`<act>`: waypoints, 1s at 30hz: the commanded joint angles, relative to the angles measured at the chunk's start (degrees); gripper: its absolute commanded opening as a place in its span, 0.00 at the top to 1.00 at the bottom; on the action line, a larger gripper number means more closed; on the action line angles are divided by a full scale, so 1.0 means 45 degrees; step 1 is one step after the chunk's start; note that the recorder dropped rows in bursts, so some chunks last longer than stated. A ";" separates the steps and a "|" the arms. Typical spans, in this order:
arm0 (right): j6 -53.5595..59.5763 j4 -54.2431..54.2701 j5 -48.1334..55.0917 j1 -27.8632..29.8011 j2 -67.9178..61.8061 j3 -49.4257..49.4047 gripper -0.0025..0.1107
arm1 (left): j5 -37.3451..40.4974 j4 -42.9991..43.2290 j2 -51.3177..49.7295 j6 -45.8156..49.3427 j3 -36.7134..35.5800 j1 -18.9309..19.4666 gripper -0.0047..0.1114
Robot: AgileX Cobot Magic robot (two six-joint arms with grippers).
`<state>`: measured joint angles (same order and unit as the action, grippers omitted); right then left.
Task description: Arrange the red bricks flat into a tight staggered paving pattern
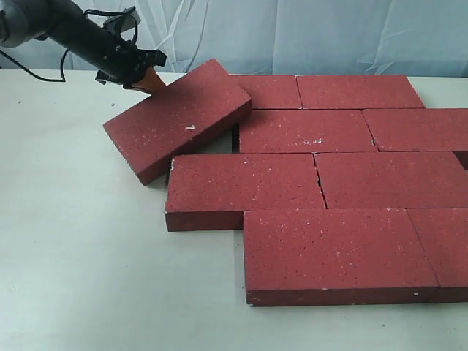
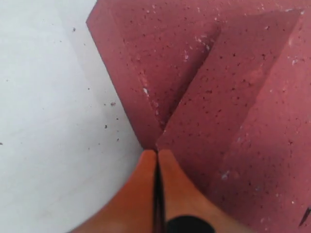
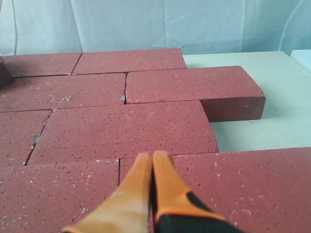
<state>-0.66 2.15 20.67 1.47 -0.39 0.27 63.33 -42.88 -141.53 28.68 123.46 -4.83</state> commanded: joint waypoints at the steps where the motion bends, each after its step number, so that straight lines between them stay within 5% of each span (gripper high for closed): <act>1: 0.0044 -0.0009 -0.0113 -0.0067 0.0086 -0.0061 0.98 | 0.0828 -0.0265 0.0422 0.0352 0.0087 -0.0125 0.96; 9: 0.0044 -0.0009 -0.0113 -0.0067 0.0086 -0.0061 0.98 | -0.1665 0.2803 0.1524 -0.2454 0.0087 -0.0125 0.96; 13: 0.0044 -0.0009 -0.0113 -0.0067 0.0086 -0.0061 0.98 | -0.1797 0.2142 0.1669 -0.2575 0.0087 -0.0267 0.96; 30: 0.0044 -0.0009 -0.0113 -0.0067 0.0086 -0.0061 0.98 | -0.5300 0.2549 0.1742 -0.2754 0.0087 -0.4144 0.96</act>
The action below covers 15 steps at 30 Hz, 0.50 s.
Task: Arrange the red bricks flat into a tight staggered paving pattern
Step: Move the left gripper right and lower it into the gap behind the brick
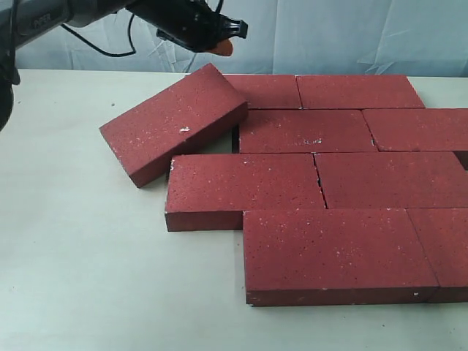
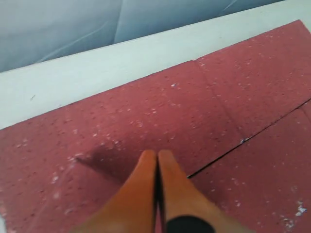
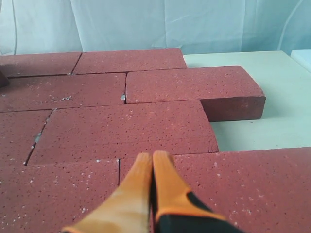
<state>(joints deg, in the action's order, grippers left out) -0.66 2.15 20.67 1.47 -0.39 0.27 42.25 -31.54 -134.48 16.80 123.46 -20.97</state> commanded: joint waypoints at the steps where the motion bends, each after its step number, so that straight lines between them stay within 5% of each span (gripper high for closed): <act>1: 0.0044 -0.0009 -0.0113 -0.0067 0.0086 -0.0061 0.98 | -0.0651 0.0029 0.0176 -0.0113 0.0087 -0.0691 0.96; 15: 0.0044 -0.0009 -0.0113 -0.0067 0.0086 -0.0061 0.98 | -0.0163 0.1742 -0.0544 -0.1469 0.0087 -0.1438 0.96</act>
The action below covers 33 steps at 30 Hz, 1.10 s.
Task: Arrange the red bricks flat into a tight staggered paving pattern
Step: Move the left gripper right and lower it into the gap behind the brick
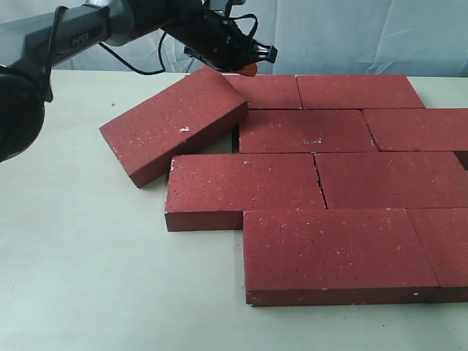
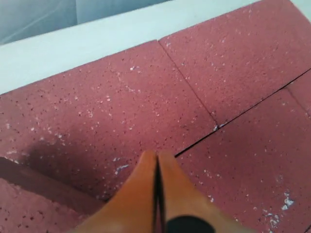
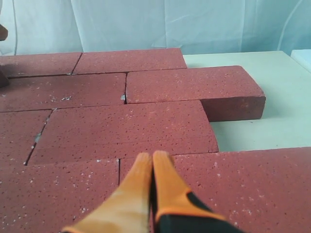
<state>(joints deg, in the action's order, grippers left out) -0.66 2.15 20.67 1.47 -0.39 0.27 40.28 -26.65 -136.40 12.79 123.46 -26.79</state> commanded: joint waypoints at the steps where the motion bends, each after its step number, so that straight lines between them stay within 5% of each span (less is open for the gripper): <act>1: 0.0044 -0.0009 -0.0113 -0.0067 0.0086 -0.0061 0.98 | 0.0463 0.1039 -0.0222 -0.0802 0.0087 -0.0177 0.96; 24: 0.0044 -0.0009 -0.0113 -0.0067 0.0086 -0.0061 0.98 | 0.6589 0.4568 -0.0352 -0.0800 0.0087 -0.0175 0.96; 33: 0.0044 -0.0009 -0.0113 -0.0067 0.0086 -0.0061 0.98 | 0.6596 0.5246 -0.0293 -0.0379 0.0087 -0.0175 0.96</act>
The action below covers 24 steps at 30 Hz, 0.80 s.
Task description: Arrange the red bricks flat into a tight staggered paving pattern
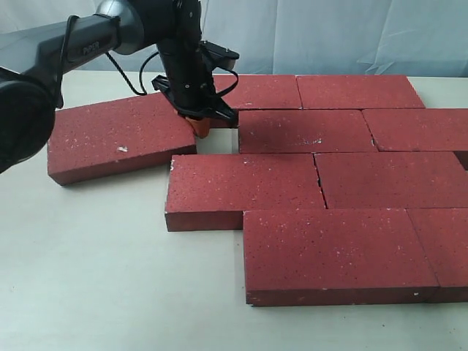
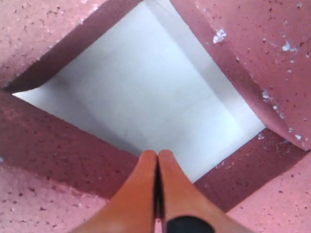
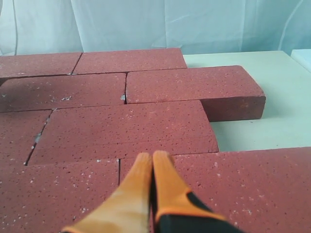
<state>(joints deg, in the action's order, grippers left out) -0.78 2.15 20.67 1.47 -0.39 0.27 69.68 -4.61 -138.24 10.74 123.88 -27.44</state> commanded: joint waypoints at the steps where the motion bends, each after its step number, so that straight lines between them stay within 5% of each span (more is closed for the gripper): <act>1: 0.0070 -0.0009 -0.0113 -0.0067 0.0086 -0.0061 0.98 | 0.0064 0.0488 0.0123 0.0076 -0.0006 -0.0029 0.96; 24: 0.0070 -0.0039 -0.0113 -0.0067 0.0086 -0.0061 0.98 | 0.0064 0.2891 0.2109 -0.0042 -0.0006 0.0347 0.96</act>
<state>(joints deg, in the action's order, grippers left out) -0.64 2.15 20.67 1.47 -0.39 0.27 69.77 7.20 -130.83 10.96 123.88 -27.30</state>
